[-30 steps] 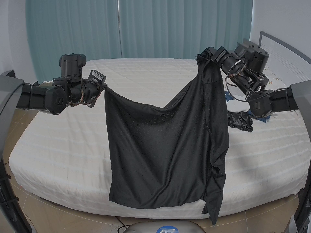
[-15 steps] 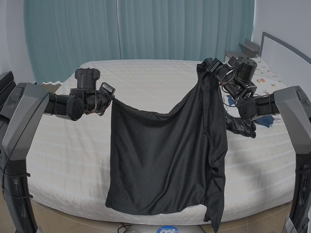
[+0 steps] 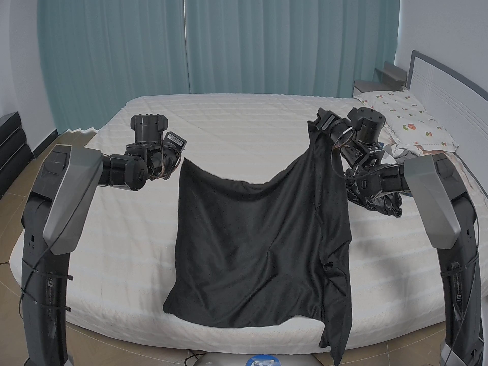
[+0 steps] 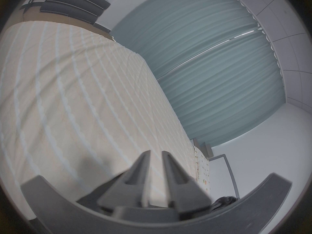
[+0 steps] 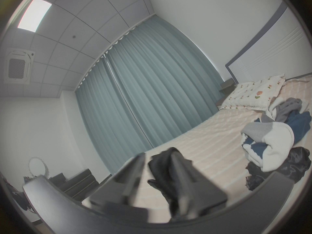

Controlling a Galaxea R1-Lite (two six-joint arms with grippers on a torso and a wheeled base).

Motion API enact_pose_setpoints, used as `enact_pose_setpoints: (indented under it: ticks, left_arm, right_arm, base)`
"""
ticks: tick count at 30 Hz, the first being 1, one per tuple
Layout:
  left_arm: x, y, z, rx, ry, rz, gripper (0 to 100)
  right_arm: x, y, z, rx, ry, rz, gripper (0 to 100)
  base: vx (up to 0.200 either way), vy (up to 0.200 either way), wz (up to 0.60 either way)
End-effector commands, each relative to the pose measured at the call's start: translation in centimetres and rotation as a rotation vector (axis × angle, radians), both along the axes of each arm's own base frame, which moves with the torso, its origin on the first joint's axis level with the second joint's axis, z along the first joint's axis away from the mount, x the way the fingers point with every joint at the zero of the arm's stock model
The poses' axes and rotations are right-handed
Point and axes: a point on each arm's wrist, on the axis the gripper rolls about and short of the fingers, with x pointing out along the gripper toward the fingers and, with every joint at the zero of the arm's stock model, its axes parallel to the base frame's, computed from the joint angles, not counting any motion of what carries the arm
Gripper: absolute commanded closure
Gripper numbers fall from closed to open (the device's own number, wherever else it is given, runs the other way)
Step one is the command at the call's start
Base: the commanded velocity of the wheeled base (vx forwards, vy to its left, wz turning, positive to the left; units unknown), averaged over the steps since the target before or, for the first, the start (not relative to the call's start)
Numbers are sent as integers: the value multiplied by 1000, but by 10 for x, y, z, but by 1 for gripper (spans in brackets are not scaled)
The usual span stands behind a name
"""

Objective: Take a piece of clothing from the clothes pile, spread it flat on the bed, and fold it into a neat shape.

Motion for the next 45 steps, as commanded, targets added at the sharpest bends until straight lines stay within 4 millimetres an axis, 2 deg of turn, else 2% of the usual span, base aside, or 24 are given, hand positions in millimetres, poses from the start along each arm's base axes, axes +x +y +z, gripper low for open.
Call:
enact_pose_setpoints:
  ticks: [1, 3, 6, 7, 8, 11, 14, 15, 19, 24, 28, 35, 45]
  left_arm:
    - [20, -4, -42, 8, 40, 15, 0]
    - [25, -2, -49, 20, 39, 49, 0]
    - [26, 3, -50, 26, 43, 75, 0]
    - [26, 3, -50, 26, 43, 75, 0]
    - [25, 7, -50, 28, 52, 82, 0]
    - [21, 17, -42, 38, 97, 99, 0]
    - [9, 22, -33, 52, 168, 91, 0]
    - [0, 24, -27, 53, 202, 78, 0]
    - [-31, 27, -19, 36, 276, 5, 0]
    - [-73, 28, -30, 14, 384, -61, 0]
    - [-90, 29, -42, -35, 382, -92, 0]
    - [-92, 22, -52, -100, 361, -85, 0]
    - [-68, 22, -70, -93, 349, -66, 0]
  right_arm:
    - [20, -3, -55, -34, 83, -20, 0]
    - [25, -8, -81, -74, 129, -38, 0]
    - [26, -17, -105, -107, 191, -78, 0]
    - [26, -17, -105, -107, 191, -78, 0]
    - [22, -26, -118, -145, 246, -108, 0]
    - [5, -38, -121, -195, 310, -111, 0]
    - [-10, -46, -114, -196, 322, -103, 0]
    - [-21, -49, -107, -197, 324, -90, 0]
    - [-67, -56, -101, -213, 412, -14, 0]
    - [-110, -63, -105, -217, 496, 30, 0]
    - [-129, -66, -114, -224, 531, 30, 0]
    - [-146, -65, -130, -236, 593, 43, 0]
    - [-158, -56, -150, -238, 633, 75, 0]
  base:
    - [0, 0, 0]
    - [0, 0, 0]
    - [0, 0, 0]
    - [0, 0, 0]
    - [0, 0, 0]
    - [0, 0, 0]
    - [0, 0, 0]
    - [0, 0, 0]
    - [0, 0, 0]
    - [0, 0, 0]
    - [0, 0, 0]
    - [143, 0, 0]
    - [0, 0, 0]
